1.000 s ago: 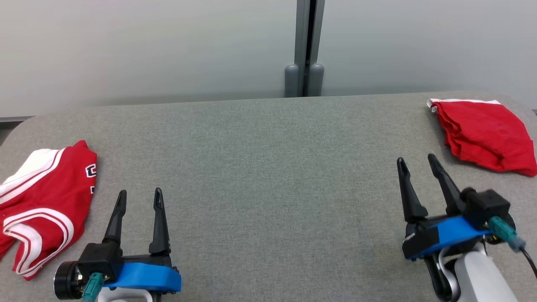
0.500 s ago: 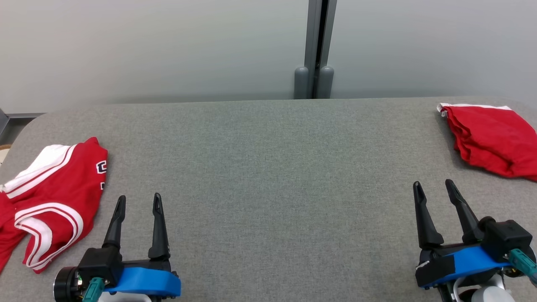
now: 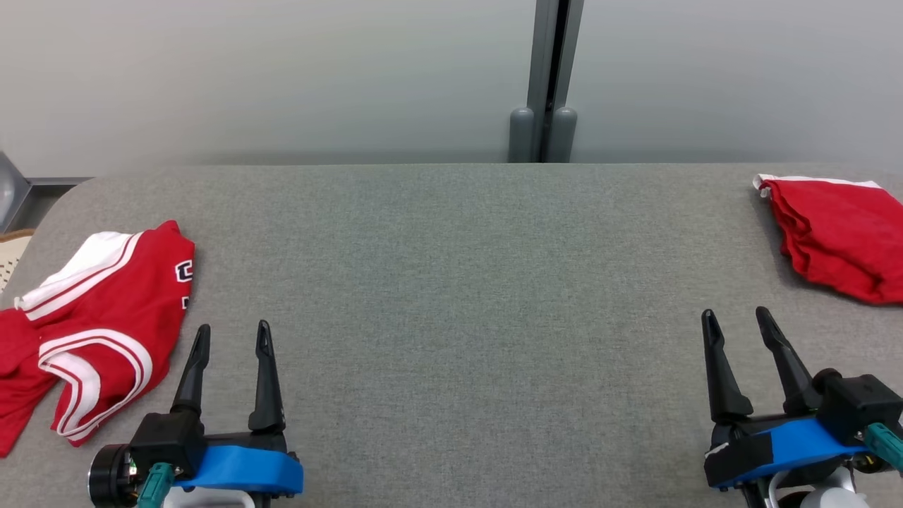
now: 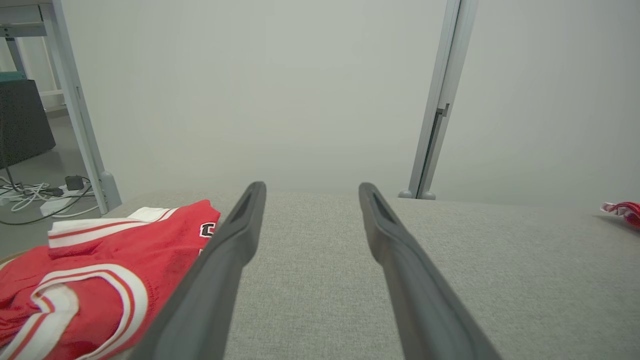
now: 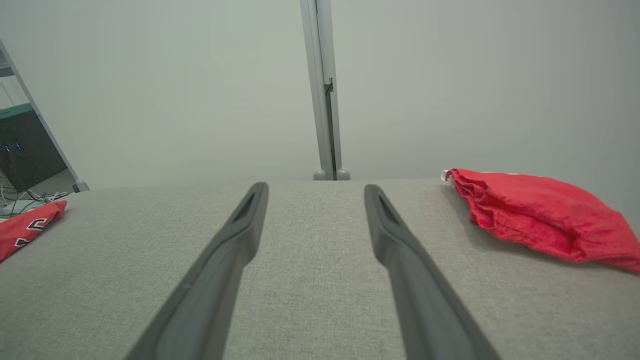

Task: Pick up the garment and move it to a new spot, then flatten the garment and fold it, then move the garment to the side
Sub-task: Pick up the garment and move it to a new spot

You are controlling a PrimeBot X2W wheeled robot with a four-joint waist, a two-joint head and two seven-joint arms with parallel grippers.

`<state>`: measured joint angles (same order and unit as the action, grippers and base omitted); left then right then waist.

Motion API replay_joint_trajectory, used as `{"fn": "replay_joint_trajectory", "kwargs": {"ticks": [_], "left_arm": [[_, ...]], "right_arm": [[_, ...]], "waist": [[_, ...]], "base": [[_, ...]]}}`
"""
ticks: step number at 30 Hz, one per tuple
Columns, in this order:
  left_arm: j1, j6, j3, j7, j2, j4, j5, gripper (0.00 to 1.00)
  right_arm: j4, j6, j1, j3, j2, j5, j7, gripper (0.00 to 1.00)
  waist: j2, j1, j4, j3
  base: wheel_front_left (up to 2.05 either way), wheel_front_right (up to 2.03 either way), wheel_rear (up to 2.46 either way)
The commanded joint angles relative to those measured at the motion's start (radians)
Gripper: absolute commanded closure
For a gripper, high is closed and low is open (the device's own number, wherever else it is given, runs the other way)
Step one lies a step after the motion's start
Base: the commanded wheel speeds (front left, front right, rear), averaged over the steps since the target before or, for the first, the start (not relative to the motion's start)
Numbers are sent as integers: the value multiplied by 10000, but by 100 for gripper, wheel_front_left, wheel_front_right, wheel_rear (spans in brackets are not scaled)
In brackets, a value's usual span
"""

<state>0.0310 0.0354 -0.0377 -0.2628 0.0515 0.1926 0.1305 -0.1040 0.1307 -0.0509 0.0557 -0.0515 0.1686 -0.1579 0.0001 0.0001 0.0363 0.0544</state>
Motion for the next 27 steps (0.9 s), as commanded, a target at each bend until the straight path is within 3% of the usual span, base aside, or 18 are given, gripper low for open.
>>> {"fn": "replay_joint_trajectory", "kwargs": {"ticks": [1,10,27], "left_arm": [[169,-32,61,-29,-9,-25,-73,0],[336,-103,234,-29,-8,-107,-34,0],[292,-340,753,-27,-13,-413,178,0]], "right_arm": [[22,1,172,-17,15,-12,21,0],[-7,1,18,-115,13,-182,107,0],[80,1,-337,-125,7,-517,341,0]], "waist": [[-1,-1,73,53],[-1,-1,752,302],[-1,-1,3078,697]], "base": [[0,0,0],[0,0,0],[0,0,0]]}}
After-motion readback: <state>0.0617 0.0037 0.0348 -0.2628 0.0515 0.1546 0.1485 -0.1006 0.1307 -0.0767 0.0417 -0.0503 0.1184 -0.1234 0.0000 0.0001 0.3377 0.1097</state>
